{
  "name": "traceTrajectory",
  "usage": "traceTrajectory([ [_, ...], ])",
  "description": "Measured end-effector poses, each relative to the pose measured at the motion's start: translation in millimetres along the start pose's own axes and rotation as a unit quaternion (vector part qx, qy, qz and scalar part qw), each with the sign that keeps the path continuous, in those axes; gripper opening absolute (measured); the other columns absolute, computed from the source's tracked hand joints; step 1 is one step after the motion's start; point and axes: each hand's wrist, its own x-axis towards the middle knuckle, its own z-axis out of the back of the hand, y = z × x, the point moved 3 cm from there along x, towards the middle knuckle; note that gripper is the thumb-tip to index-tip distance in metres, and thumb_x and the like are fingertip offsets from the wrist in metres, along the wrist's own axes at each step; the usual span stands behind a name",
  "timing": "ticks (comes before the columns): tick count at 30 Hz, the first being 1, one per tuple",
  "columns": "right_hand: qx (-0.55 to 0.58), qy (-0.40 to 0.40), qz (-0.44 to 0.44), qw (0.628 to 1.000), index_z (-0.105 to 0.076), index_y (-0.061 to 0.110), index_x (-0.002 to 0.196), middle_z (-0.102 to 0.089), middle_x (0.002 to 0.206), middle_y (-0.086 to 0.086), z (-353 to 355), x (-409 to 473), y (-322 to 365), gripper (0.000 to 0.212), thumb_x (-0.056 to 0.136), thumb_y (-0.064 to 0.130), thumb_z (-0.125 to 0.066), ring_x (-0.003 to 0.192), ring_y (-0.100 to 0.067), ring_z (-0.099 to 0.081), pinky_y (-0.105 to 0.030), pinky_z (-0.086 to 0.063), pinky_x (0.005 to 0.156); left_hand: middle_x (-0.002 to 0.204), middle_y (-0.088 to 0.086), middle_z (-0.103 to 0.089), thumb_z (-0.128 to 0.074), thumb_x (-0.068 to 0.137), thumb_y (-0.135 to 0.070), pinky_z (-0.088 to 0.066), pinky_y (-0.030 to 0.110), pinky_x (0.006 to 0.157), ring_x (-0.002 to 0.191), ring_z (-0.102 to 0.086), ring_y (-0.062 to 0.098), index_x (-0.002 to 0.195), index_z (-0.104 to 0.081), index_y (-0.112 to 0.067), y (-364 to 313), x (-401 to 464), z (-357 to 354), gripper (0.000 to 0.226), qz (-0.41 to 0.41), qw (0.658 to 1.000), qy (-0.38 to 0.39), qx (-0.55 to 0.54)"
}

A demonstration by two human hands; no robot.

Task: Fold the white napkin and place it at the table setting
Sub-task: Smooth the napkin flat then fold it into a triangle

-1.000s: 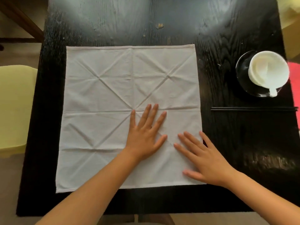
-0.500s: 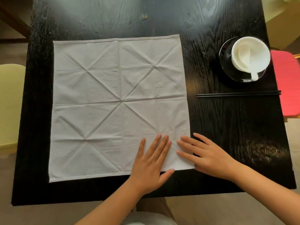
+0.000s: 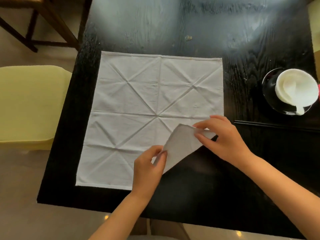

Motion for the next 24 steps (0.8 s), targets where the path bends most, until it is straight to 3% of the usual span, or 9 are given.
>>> traceTrajectory([
  [3, 0.023, 0.009, -0.034, 0.999, -0.07, 0.009, 0.094, -0.07, 0.089, 0.001, 1, 31, -2, 0.014, 0.08, 0.007, -0.07, 0.084, -0.009, -0.061, -0.023, -0.041, 0.088, 0.082, -0.022, -0.063, -0.062, 0.089, -0.016, -0.042, 0.001, 0.068, 0.086, -0.058, -0.011, 0.084, -0.057, -0.041, 0, 17, 20, 0.025, 0.004, 0.998, -0.056, -0.009],
  [6, 0.046, 0.018, -0.042, 0.998, -0.07, 0.007, 0.091, -0.067, 0.086, 0.001, -6, 68, 2, 0.01, 0.082, 0.006, -0.068, 0.079, -0.004, -0.06, -0.009, -0.044, 0.078, 0.084, -0.024, -0.062, -0.063, 0.088, -0.017, -0.043, 0.001, 0.071, 0.087, -0.059, -0.009, 0.087, -0.062, -0.032, 4, 38, 38, 0.015, 0.013, 0.995, -0.096, -0.007],
  [9, 0.048, 0.013, -0.013, 0.999, -0.069, 0.004, 0.092, -0.066, 0.086, 0.0, -17, 115, 15, 0.01, 0.082, 0.004, -0.067, 0.08, -0.011, -0.061, -0.013, -0.047, 0.077, 0.082, -0.022, -0.061, -0.062, 0.089, -0.018, -0.044, 0.001, 0.071, 0.084, -0.06, -0.005, 0.09, -0.063, -0.025, 9, 66, 60, 0.007, 0.022, 0.991, -0.136, -0.002],
  [13, 0.042, -0.004, 0.006, 0.999, -0.07, 0.001, 0.089, -0.07, 0.086, -0.01, -35, 181, 30, 0.008, 0.082, 0.002, -0.066, 0.08, -0.019, -0.062, -0.03, -0.051, 0.077, 0.079, -0.01, -0.062, -0.061, 0.09, -0.016, -0.045, 0.003, 0.067, 0.075, -0.059, -0.001, 0.091, -0.067, -0.015, 15, 114, 96, 0.006, 0.018, 0.984, -0.176, 0.025],
  [16, 0.042, -0.015, -0.013, 0.999, -0.071, 0.001, 0.087, -0.071, 0.085, -0.009, -53, 225, 32, 0.009, 0.081, 0.002, -0.065, 0.079, -0.016, -0.061, -0.027, -0.048, 0.077, 0.079, -0.004, -0.064, -0.061, 0.09, -0.015, -0.048, 0.011, 0.064, 0.073, -0.06, 0.005, 0.09, -0.068, -0.012, 24, 153, 120, 0.008, 0.037, 0.979, -0.195, 0.053],
  [20, 0.037, -0.019, -0.047, 0.998, -0.071, 0.006, 0.083, -0.066, 0.078, -0.002, -80, 269, 26, 0.009, 0.08, 0.005, -0.063, 0.073, -0.013, -0.056, -0.015, -0.036, 0.065, 0.078, 0.001, -0.065, -0.059, 0.09, -0.014, -0.049, 0.028, 0.062, 0.073, -0.06, 0.017, 0.089, -0.069, -0.011, 37, 190, 134, 0.011, 0.05, 0.969, -0.209, 0.119],
  [24, 0.003, -0.007, -0.071, 0.997, -0.071, 0.011, 0.082, -0.069, 0.081, -0.003, -102, 299, 17, 0.01, 0.081, 0.011, -0.062, 0.076, -0.018, -0.06, -0.029, -0.047, 0.07, 0.084, 0.004, -0.064, -0.058, 0.09, -0.016, -0.045, 0.03, 0.061, 0.076, -0.057, 0.019, 0.094, -0.07, -0.01, 47, 213, 140, 0.013, 0.055, 0.96, -0.223, 0.162],
])
